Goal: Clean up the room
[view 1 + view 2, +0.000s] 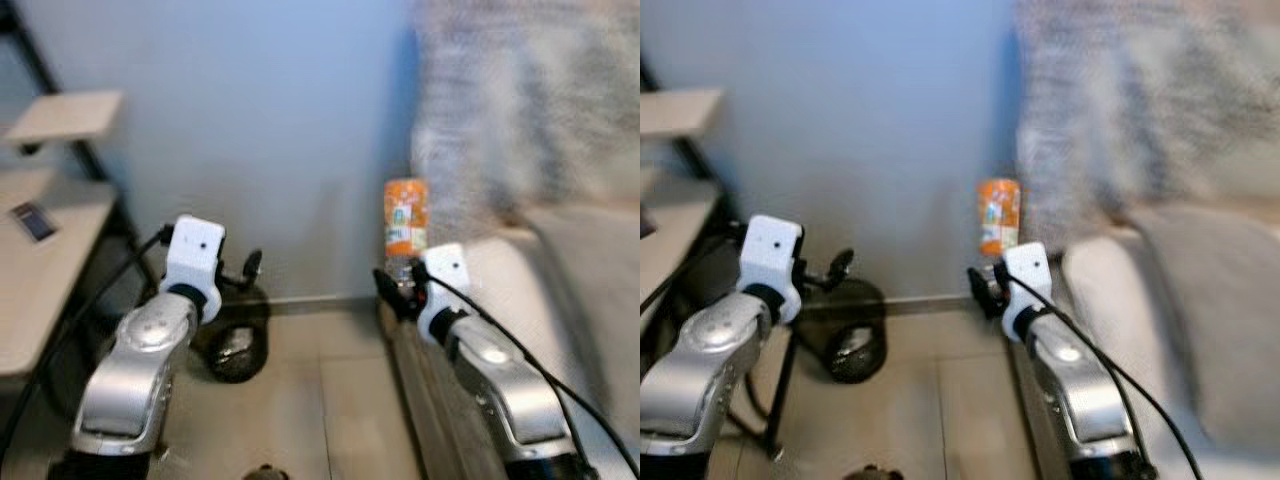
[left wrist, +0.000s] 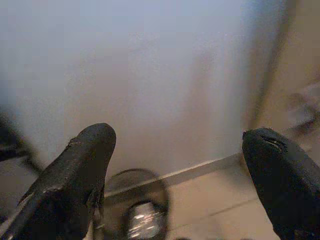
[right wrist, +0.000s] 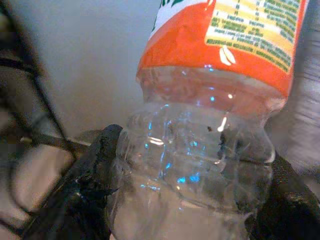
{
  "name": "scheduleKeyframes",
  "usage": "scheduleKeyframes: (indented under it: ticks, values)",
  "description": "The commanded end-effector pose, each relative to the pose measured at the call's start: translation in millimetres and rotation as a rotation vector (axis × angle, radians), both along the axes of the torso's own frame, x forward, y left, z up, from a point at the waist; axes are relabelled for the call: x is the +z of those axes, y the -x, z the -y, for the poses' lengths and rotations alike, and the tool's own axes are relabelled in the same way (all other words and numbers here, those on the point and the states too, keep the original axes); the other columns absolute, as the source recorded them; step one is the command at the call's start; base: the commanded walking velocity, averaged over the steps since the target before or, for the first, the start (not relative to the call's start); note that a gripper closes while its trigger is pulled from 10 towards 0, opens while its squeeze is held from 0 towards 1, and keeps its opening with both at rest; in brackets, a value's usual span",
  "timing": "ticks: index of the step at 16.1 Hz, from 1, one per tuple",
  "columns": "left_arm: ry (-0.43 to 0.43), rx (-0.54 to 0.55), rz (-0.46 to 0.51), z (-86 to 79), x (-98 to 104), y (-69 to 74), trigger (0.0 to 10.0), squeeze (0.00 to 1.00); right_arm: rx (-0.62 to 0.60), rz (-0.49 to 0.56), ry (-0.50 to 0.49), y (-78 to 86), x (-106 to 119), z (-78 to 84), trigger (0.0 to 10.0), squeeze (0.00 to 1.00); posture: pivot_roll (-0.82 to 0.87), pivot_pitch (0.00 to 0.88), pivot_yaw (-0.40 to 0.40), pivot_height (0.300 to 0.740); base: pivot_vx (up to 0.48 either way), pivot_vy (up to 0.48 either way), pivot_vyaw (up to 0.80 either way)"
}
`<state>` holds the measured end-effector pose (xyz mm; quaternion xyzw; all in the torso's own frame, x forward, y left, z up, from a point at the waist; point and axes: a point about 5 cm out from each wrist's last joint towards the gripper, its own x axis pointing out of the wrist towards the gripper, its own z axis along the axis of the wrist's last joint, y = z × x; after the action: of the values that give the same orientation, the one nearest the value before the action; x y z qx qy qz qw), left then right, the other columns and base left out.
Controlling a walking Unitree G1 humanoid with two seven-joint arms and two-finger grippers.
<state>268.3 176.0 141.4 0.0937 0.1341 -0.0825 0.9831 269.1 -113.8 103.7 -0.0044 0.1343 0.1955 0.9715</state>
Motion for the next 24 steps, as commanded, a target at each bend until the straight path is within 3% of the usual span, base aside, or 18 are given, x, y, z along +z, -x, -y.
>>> scheduleKeyframes:
  ticks: [1,13,17,20,24]
  values:
    - [0.006,-0.02,0.012,4.7,3.0,-0.3,10.0,0.0,-0.005,-0.001,0.008,1.1,-1.6,4.9,10.0,0.0,0.07,0.0,0.032,0.74,0.379,0.0,0.8]
    - [0.002,-0.035,0.006,5.4,2.9,-0.9,10.0,0.0,0.006,-0.009,0.021,0.8,-4.6,3.0,10.0,0.0,0.07,0.0,0.039,0.74,0.391,0.0,0.07]
    - [0.006,-0.041,-0.001,6.3,1.7,-1.0,10.0,0.0,-0.019,-0.026,-0.019,0.3,-6.6,4.2,10.0,0.0,0.07,0.0,0.042,0.74,0.402,0.0,0.0]
    - [0.006,-0.048,-0.002,7.2,1.9,-2.1,10.0,0.0,0.082,-0.017,0.058,2.8,-7.7,-2.1,10.0,0.0,0.07,0.0,0.042,0.74,0.409,0.0,0.27]
    - [0.002,-0.069,-0.013,9.6,0.0,-1.4,10.0,0.0,0.151,-0.041,0.06,5.9,-11.0,-2.5,10.0,0.0,0.08,0.0,0.042,0.74,0.406,0.0,0.8]
